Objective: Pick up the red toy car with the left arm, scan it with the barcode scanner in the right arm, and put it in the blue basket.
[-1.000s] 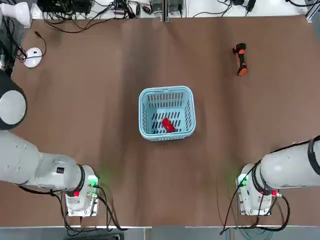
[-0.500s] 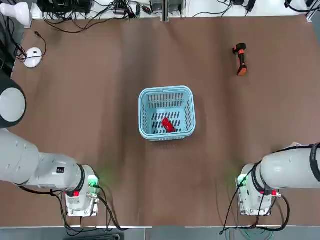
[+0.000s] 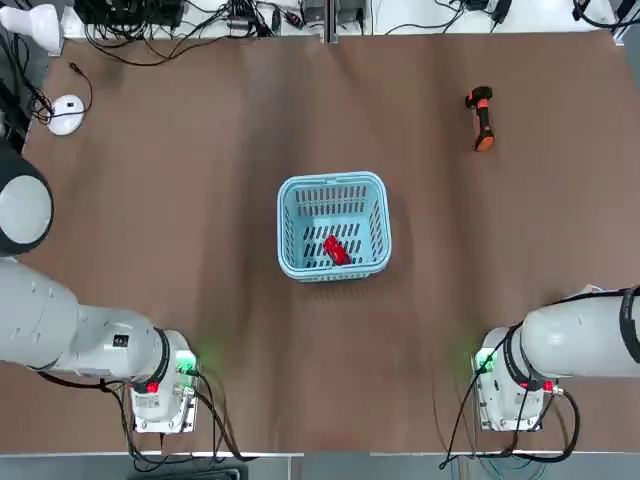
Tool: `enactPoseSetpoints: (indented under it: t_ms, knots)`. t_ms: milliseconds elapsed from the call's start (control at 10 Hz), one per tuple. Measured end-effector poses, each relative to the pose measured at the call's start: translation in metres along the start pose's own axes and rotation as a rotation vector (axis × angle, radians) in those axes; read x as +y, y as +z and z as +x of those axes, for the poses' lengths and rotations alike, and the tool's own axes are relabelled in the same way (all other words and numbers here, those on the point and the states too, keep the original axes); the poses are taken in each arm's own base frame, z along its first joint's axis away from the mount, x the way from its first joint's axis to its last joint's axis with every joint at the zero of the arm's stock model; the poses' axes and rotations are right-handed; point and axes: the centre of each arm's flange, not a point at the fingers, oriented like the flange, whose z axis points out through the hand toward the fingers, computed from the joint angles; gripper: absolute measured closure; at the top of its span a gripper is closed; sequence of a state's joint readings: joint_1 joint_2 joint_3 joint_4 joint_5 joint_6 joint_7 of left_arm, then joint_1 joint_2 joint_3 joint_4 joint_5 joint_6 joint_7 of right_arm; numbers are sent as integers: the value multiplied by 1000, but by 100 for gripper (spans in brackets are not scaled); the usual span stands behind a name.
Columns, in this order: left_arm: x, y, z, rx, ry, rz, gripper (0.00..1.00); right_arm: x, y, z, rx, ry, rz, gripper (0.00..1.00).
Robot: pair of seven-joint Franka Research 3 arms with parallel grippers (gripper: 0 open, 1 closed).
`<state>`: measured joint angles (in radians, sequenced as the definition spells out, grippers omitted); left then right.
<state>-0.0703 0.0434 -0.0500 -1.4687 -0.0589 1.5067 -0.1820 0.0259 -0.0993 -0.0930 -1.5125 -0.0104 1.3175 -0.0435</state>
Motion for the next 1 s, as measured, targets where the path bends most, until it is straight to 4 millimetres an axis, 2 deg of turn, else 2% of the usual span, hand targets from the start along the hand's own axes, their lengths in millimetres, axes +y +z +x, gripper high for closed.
enactPoseSetpoints:
  t_ms: [300,1000]
  knots:
    - [-5,13,-2,16,96,4,1,3,0,0,1,5,0,0]
    - [-9,10,-6,34,117,37,1,2,-1,0,6,4,0,0]
